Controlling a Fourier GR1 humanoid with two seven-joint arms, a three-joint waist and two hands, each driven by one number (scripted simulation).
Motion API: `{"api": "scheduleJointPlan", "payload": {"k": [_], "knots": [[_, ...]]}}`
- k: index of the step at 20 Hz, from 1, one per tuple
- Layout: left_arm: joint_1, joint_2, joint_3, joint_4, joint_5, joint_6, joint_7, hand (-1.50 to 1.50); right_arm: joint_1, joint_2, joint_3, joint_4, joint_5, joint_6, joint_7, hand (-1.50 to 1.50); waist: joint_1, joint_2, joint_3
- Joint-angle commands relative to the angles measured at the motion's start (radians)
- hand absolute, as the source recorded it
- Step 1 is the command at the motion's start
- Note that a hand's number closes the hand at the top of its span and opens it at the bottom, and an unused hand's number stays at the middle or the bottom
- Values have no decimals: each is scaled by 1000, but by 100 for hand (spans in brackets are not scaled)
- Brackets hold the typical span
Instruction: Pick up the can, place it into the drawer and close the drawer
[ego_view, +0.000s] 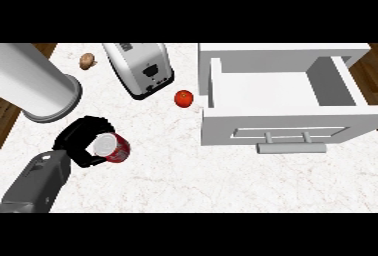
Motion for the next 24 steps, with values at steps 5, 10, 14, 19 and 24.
{"api": "scheduleJointPlan", "payload": {"k": [5, 10, 14, 19, 24], "knots": [[22, -206, 162, -70, 150, 425, -100, 150, 29, -2, -28, 13, -25, 7, 6, -150, 36, -16, 5], [14, -288, 123, -278, 160, 557, -21, 150, 62, 37, -44, -81, -65, -4, 24, -150, 29, -16, 4], [34, -331, 62, -502, 158, 633, 72, 150, 29, 38, -9, -19, -1, 13, -7, -150, 38, -16, 4], [42, -333, -80, -740, 209, 792, 254, 150, 33, 33, 9, -54, 7, -32, 19, -150, 31, -14, 3], [77, -334, -214, -961, 245, 939, 421, 150, -23, -30, -21, -9, -22, -54, 35, -150, 23, -7, 2]]}}
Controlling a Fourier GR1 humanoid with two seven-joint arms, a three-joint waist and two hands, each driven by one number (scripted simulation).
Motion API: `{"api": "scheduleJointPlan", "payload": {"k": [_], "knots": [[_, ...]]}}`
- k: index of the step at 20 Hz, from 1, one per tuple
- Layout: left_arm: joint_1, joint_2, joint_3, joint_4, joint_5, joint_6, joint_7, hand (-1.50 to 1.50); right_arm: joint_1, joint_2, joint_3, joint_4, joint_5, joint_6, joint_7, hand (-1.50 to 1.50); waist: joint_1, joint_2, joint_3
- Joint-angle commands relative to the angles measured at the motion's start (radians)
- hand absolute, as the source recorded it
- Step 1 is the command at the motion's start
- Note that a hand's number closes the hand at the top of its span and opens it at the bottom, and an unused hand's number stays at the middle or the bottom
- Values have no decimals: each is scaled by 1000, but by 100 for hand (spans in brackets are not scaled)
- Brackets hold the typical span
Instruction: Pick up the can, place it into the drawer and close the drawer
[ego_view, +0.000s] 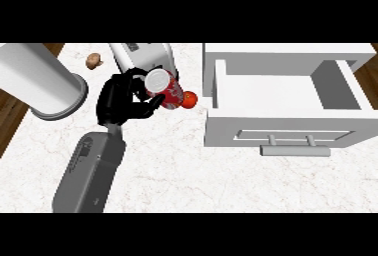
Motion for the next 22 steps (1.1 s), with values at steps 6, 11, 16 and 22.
{"api": "scheduleJointPlan", "payload": {"k": [6, 11, 16, 22], "knots": [[-74, 3, -112, -295, -53, 214, 276, 150, -11, -15, -28, -10, -33, 2, 31, -150, -13, 7, -1], [-245, -5, -122, -175, -76, 302, 313, 150, -37, 19, 10, 42, 29, 41, -29, -150, -23, 11, -1], [-352, -5, -198, -167, -40, 420, 351, 150, -23, 20, 66, -17, 27, -31, 7, -150, -25, 11, -1], [-456, -5, -267, -28, 9, 489, 307, 150, -70, 17, 55, 5, 52, -32, 23, -150, -29, 13, -1]]}}
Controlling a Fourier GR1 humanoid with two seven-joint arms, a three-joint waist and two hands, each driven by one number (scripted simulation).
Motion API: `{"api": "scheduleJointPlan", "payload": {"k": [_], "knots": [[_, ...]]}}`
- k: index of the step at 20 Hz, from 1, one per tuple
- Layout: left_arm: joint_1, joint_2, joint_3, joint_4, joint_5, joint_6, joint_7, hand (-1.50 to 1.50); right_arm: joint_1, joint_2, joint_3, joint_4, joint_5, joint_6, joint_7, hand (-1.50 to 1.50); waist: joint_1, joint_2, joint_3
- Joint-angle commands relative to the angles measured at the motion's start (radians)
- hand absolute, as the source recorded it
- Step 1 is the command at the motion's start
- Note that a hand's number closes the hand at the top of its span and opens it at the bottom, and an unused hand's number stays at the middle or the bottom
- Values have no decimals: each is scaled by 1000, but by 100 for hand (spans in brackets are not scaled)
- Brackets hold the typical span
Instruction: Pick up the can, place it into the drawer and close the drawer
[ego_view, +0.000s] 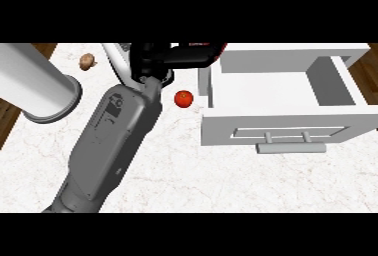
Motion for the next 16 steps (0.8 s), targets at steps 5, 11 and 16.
{"api": "scheduleJointPlan", "payload": {"k": [5, 11, 16], "knots": [[-192, 0, -19, 193, 85, 67, -58, 150, -43, -46, -32, 31, -38, -7, 36, -150, -8, 1, 0], [-308, 0, -89, 314, 170, 110, -73, 150, -72, 8, 25, -5, 59, -14, 25, -150, -14, 4, 0], [-364, 0, -161, 428, 287, 154, -153, 150, -46, -25, -28, 17, -39, 14, 39, -150, -35, 5, 0]]}}
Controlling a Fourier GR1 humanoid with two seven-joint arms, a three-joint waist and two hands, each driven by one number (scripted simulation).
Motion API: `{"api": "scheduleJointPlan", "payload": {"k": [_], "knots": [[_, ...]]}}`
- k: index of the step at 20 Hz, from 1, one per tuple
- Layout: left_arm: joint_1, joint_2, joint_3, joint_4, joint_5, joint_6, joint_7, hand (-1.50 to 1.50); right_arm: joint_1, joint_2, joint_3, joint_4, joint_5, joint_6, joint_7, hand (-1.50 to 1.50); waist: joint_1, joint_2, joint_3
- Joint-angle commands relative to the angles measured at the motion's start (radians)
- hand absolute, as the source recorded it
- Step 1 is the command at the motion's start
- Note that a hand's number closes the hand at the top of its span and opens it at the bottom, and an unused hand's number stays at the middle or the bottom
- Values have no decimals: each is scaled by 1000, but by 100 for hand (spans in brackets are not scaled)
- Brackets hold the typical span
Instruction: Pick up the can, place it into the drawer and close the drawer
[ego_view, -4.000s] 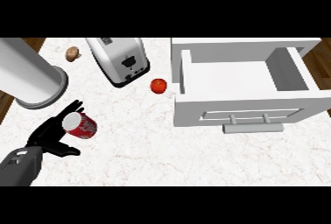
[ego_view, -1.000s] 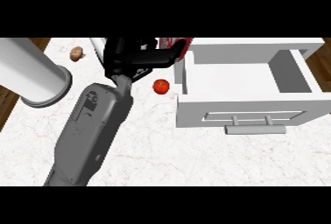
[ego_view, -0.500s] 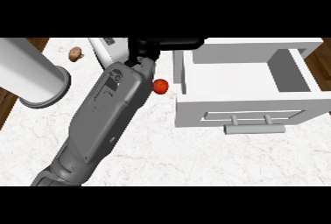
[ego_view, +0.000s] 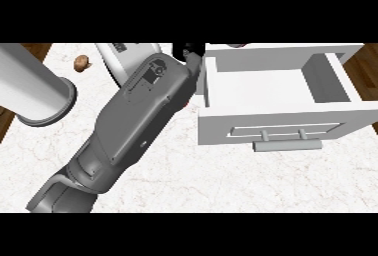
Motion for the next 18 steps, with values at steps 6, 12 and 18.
{"api": "scheduleJointPlan", "payload": {"k": [6, 12, 18], "knots": [[-116, 0, -112, 161, 164, 48, -76, 150, -11, -6, 25, -55, -6, -42, 52, -150, -11, 2, 0], [-128, 0, -173, 249, 264, 62, -130, 150, 1, -7, 20, -45, -19, -20, 41, -150, -29, 6, 1], [-175, 0, -229, 314, 344, 57, -125, 150, -15, 19, 48, -64, -3, -31, 48, -150, -35, 9, 1]]}}
